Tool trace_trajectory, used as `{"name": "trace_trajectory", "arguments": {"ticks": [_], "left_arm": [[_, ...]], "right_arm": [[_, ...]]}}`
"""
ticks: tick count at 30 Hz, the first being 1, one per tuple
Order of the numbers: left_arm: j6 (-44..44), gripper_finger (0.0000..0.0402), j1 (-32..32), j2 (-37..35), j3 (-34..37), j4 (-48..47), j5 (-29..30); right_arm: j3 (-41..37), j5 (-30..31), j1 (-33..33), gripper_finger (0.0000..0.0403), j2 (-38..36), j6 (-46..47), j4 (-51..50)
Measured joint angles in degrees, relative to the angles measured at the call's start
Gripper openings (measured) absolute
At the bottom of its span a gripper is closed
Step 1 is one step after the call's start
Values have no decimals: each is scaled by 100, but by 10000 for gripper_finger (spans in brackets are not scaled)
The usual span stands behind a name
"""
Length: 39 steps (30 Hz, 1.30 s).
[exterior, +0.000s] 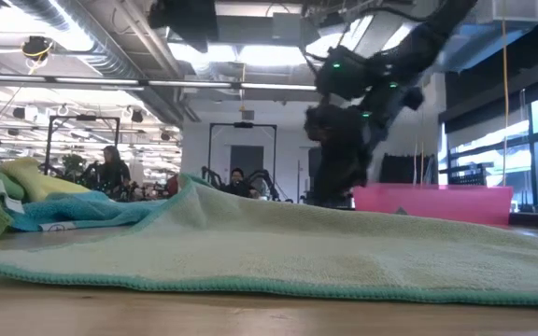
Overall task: Fold microfiber towels
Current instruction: Fold the light green towel
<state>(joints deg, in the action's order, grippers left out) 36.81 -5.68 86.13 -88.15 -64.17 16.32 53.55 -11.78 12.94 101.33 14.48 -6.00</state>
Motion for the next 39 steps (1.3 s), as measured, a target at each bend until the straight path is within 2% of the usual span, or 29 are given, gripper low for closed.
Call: {"name": "trace_trajectory", "arguments": {"ticks": [6,13,16,21,24,34,39], "left_arm": [[98,163,-267,-193,-1,9,138],[467,163,-478,-370,1,-35,612],[506,163,-530,-396,1,-31,671],[508,163,-655,-396,1,-6,680],[508,163,-704,-396,1,-4,698],[510,163,-714,-393,1,-5,855],[530,163,-712,-393,1,3,1025]], "right_arm": [[774,-3,3,141,653,-604,-765],[1142,32,42,141,1046,-875,-1235],[1196,295,106,141,1063,-877,-1240],[1317,1128,288,141,1085,-861,-1380],[1328,1235,403,141,1087,-728,-1382],[1481,734,486,141,735,-556,-1320],[1634,-265,548,143,683,269,-690]]}}
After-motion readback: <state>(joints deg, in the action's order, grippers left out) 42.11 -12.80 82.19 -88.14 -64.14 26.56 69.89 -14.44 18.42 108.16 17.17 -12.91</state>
